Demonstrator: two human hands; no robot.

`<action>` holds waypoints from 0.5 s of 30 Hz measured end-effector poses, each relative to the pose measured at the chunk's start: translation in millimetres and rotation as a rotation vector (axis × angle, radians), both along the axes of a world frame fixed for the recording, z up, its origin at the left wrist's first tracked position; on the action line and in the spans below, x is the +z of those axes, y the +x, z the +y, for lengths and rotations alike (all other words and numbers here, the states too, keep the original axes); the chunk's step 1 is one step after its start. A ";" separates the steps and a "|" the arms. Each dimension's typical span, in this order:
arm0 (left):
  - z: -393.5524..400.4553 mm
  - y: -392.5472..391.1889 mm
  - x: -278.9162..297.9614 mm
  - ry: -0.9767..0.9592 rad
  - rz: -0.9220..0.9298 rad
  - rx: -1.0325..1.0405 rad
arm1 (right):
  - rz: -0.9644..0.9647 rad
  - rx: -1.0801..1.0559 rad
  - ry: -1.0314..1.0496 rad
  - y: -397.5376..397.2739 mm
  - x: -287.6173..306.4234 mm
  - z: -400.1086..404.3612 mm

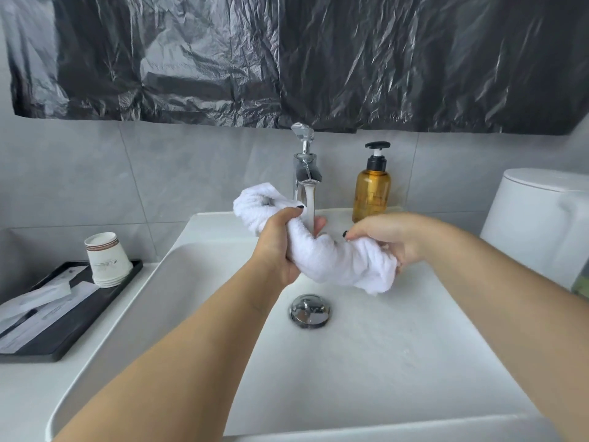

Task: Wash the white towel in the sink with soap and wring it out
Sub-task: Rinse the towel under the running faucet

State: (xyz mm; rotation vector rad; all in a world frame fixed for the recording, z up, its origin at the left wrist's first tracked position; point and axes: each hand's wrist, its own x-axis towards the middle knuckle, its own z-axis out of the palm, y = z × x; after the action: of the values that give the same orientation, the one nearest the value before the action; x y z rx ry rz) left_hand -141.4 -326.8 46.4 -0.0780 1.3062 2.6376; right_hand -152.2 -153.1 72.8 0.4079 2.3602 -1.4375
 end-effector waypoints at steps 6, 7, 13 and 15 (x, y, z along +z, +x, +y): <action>9.8 -1.8 5.1 0.043 -0.008 0.015 | 0.117 0.119 0.569 6.0 62.3 -7.4; 9.9 -1.3 6.7 0.052 0.006 0.021 | 0.271 0.091 0.648 1.2 69.9 -12.1; 0.7 5.8 13.0 0.059 0.051 -0.007 | 0.876 0.234 0.681 -20.1 100.4 -50.3; -3.5 7.7 16.3 0.092 0.083 -0.003 | 0.911 0.318 0.695 -24.8 96.0 -57.6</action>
State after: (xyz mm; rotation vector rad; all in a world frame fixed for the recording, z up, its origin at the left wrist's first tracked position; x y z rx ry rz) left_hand -133.8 -330.4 62.7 0.0478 1.2055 2.7215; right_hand -177.0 -210.7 168.8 -0.5938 3.4002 -0.6552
